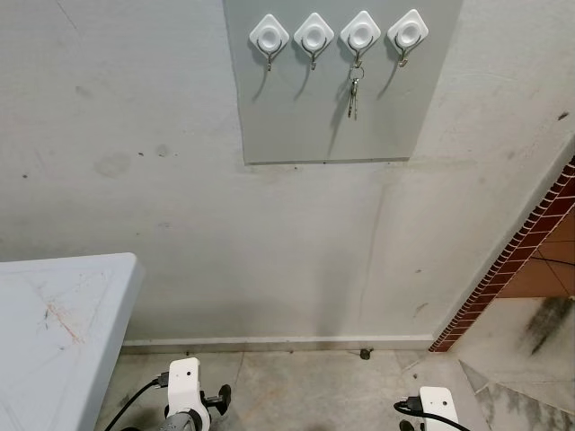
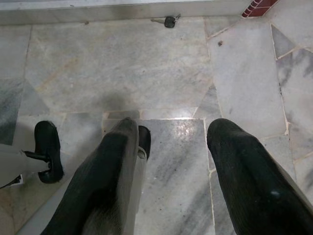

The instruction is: Hang keys on a hook

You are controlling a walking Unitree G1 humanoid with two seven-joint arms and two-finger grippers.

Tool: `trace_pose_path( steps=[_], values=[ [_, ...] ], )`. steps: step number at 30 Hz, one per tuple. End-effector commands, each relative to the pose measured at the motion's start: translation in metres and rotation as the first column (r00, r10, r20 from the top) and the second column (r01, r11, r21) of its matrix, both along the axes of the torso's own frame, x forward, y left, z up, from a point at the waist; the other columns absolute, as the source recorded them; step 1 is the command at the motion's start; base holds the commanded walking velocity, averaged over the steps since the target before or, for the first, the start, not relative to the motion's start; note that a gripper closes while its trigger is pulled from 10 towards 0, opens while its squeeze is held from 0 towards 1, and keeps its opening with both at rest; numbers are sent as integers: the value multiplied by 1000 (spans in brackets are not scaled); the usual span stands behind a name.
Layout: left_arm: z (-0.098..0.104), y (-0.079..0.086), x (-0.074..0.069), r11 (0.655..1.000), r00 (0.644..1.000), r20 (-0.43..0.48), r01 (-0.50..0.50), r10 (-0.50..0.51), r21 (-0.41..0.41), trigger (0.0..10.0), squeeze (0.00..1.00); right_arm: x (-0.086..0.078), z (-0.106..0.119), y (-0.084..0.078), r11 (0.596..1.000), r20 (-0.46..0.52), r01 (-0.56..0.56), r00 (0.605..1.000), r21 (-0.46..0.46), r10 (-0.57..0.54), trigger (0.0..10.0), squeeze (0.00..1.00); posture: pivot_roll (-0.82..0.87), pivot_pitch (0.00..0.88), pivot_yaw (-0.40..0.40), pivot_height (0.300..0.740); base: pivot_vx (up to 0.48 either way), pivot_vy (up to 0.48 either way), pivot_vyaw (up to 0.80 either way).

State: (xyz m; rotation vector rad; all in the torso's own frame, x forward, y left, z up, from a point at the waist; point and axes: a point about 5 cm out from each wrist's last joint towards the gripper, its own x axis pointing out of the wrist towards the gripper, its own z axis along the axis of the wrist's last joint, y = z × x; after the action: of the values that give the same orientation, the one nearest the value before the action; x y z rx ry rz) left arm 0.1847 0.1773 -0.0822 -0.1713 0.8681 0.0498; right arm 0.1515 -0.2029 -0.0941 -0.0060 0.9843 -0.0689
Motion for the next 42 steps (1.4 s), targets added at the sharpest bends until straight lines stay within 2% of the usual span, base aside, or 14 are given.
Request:
trace_pose_path(
  steps=[1, 42],
  values=[
    [0, 5, 0, 1000, 1000, 3, -11, 11, 9, 10000, 0, -1, -1, 1, 1000, -5, 10, 1000, 7, -10, 10000, 0, -14, 0, 25, 740, 0, 0, 0],
    [0, 5, 0, 1000, 1000, 3, -19, 19, 7, 10000, 0, 0, 0, 0, 1000, -3, 15, 1000, 7, -14, 10000, 0, -13, 0, 22, 740, 0, 0, 0]
  ],
)
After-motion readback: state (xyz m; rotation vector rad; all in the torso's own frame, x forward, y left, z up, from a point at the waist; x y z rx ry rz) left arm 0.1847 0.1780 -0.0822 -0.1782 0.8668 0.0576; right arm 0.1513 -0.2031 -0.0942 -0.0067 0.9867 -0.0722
